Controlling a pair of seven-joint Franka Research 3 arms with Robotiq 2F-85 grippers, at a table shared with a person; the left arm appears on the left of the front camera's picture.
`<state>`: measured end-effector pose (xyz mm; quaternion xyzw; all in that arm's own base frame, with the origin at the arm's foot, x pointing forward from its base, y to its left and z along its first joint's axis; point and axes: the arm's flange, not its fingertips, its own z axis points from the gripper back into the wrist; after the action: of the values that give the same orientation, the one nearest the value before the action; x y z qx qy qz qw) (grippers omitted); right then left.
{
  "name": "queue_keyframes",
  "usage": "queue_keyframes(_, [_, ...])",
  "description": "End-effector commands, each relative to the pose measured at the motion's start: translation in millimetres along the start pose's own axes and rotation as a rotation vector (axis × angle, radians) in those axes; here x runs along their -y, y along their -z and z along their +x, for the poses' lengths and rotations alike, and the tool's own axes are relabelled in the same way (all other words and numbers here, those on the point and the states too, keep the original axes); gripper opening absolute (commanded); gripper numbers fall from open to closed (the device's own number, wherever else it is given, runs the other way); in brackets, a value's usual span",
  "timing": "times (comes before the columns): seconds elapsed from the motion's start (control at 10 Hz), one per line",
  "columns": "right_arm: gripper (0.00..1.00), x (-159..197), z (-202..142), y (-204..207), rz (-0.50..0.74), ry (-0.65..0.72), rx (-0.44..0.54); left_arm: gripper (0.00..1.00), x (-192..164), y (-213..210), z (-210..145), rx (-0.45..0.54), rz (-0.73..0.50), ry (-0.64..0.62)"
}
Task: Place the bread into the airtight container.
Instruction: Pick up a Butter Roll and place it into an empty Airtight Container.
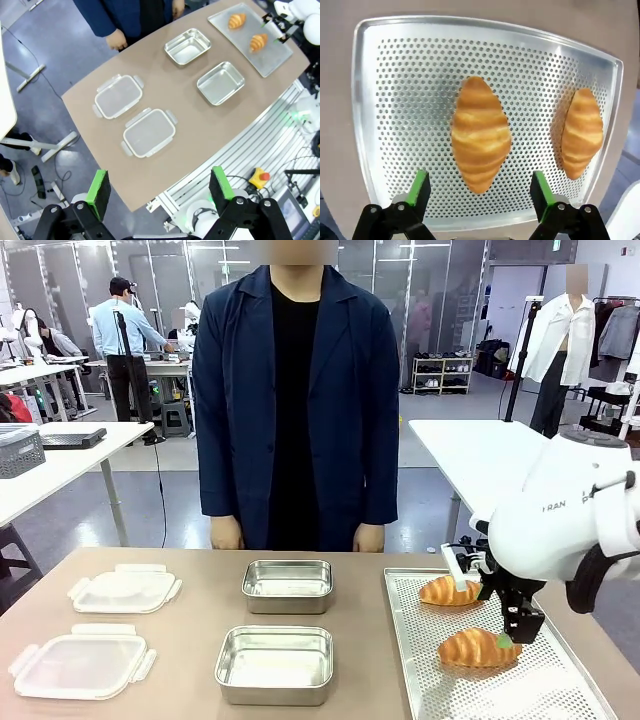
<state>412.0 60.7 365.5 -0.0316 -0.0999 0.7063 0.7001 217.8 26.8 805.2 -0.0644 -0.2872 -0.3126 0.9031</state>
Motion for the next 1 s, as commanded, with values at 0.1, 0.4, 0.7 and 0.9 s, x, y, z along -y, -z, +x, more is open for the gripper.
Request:
queue_keyframes(0.1, [1.00,-5.6,-2.3,25.8,-0.016,0.057,-0.020,1.00,0.8,-1.1,0.0,0.001,-0.005,0.009])
queue_keyframes(0.4, [1.00,-5.9,-3.1,45.9,0.014,0.090,-0.011,1.00,0.8,-1.1,0.0,0.001,-0.005,0.009])
queue_keyframes(0.7, [1.00,0.5,1.6,63.7,0.016,0.115,-0.019,1.00,0.8,-1.1,0.0,0.001,-0.005,0.009])
queue_keyframes(0.9, [1.00,1.2,4.1,68.9,0.021,0.110,-0.022,1.00,0.8,-1.1,0.0,0.001,-0.005,0.009])
